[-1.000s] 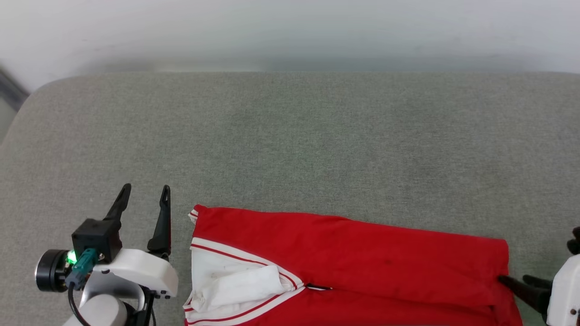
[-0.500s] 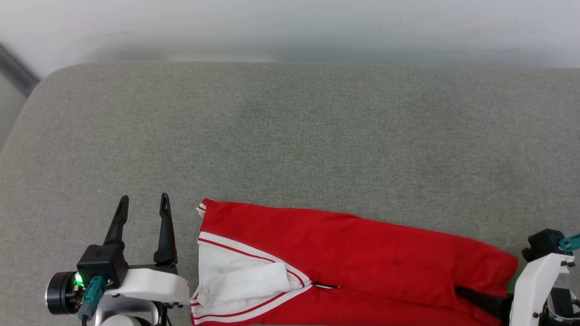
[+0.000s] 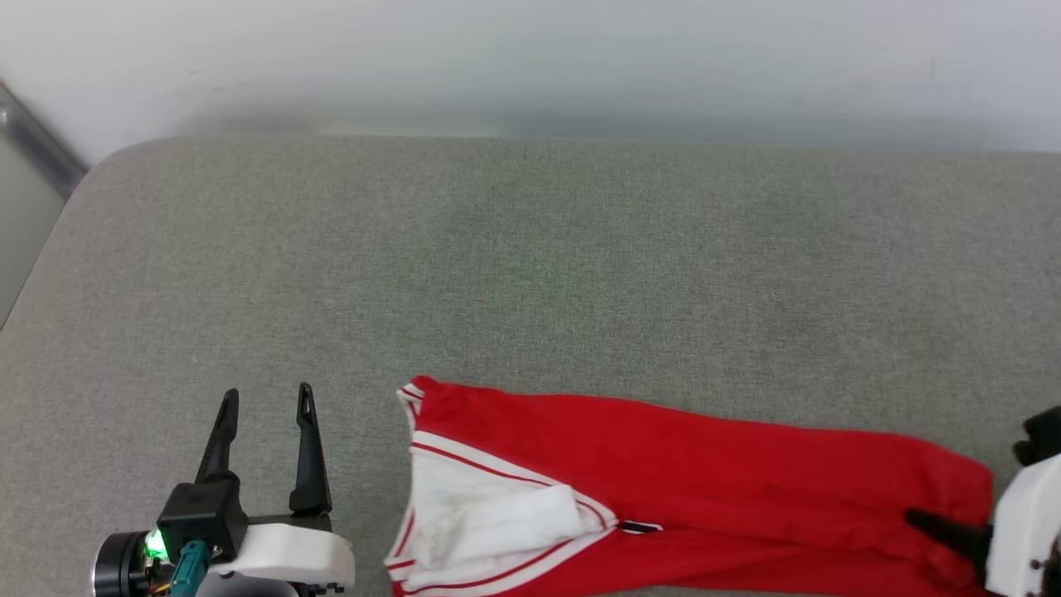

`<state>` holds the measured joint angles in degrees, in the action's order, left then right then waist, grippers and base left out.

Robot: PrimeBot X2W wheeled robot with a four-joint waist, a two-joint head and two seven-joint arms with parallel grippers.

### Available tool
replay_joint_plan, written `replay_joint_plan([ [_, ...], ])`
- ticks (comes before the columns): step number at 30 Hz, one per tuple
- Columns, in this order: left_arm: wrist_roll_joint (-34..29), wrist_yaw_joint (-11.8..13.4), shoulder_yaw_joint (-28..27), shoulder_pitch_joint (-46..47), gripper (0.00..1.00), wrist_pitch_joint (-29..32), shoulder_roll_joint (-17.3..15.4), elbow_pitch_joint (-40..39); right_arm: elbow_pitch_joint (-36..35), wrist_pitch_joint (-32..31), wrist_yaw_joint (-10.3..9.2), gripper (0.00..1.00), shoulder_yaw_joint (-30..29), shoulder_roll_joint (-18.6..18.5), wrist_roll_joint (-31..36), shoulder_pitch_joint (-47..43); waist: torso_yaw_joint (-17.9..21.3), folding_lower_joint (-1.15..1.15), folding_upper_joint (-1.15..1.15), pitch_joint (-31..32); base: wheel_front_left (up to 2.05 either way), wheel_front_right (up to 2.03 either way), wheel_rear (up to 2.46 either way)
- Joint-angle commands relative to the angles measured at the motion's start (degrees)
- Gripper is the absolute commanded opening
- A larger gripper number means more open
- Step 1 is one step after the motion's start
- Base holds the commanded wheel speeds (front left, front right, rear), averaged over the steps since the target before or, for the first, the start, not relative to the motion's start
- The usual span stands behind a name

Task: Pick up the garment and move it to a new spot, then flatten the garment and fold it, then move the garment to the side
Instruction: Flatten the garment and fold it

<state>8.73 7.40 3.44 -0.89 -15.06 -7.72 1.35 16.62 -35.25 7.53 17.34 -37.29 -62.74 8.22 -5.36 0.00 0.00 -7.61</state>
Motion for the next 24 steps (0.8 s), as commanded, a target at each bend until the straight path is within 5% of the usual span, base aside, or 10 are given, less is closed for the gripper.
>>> replay_joint_plan([
  [1, -0.77, -0.43, -0.45, -0.78, 1.0, -0.14, 0.56, -0.3, 0.4, 0.45, -0.08, 0.0, -0.62, -1.3, -0.37, -0.3, 0.07, 0.0, 0.0, 0.43, 0.0, 0.0, 0.0],
  [12, -4.17, -3.1, -2.24, -3.57, 1.0, -0.13, 3.23, -0.2, 0.86, -0.95, -0.06, 0.0, -3.75, -6.82, 0.03, -3.03, 0.2, 0.0, 0.0, 2.01, 0.0, 0.0, 0.0],
  [24, -5.96, -4.79, -2.88, -4.57, 1.0, -0.13, 4.07, 0.01, -18.26, -7.19, -0.06, 0.0, -0.82, -2.93, 1.74, -1.04, 0.19, 0.0, 0.0, 3.22, 0.0, 0.0, 0.0],
])
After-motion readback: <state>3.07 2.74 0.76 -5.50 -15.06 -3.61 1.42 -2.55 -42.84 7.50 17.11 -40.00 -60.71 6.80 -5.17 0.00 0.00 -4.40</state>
